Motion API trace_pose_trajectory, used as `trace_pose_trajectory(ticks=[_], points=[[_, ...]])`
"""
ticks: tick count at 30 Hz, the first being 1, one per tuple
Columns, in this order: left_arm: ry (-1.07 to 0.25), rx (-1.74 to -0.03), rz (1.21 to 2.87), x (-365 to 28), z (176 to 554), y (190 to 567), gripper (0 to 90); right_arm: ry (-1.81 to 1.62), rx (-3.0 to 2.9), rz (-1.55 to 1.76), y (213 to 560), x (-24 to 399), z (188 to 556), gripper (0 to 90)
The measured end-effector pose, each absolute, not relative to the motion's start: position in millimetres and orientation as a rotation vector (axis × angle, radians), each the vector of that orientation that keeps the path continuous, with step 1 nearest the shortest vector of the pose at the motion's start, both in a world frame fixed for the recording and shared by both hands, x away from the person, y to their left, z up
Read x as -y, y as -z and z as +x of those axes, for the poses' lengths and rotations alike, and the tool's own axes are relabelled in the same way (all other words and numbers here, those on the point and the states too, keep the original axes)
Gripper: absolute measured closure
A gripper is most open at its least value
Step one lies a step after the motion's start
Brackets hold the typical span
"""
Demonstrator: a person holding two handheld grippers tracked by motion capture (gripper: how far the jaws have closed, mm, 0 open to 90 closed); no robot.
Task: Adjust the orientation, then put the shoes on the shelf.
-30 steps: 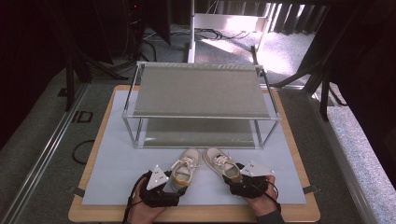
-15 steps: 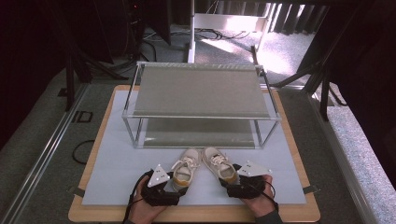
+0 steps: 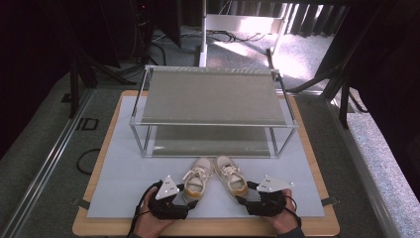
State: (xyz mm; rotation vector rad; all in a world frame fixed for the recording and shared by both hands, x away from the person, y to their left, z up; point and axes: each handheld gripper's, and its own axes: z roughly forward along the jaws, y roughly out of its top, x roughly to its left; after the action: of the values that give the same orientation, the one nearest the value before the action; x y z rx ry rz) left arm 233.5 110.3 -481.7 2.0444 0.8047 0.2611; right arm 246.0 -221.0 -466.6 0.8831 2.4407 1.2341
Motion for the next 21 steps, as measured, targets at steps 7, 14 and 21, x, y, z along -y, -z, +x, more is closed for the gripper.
trace_pose_trajectory(ticks=[7,14,21], points=[[-0.241,-0.769,2.059,-99.2,230.8,483.4,28.7,-1.258,-2.475,0.836,467.1,210.1,243.3,36.0],[-0.220,-0.750,2.058,-94.8,230.7,484.4,28.7,-1.310,-2.490,0.832,468.3,207.4,244.8,40.7],[-0.212,-0.739,2.064,-91.7,230.5,484.6,28.7,-1.313,-2.496,0.805,469.0,200.7,242.8,44.8]])
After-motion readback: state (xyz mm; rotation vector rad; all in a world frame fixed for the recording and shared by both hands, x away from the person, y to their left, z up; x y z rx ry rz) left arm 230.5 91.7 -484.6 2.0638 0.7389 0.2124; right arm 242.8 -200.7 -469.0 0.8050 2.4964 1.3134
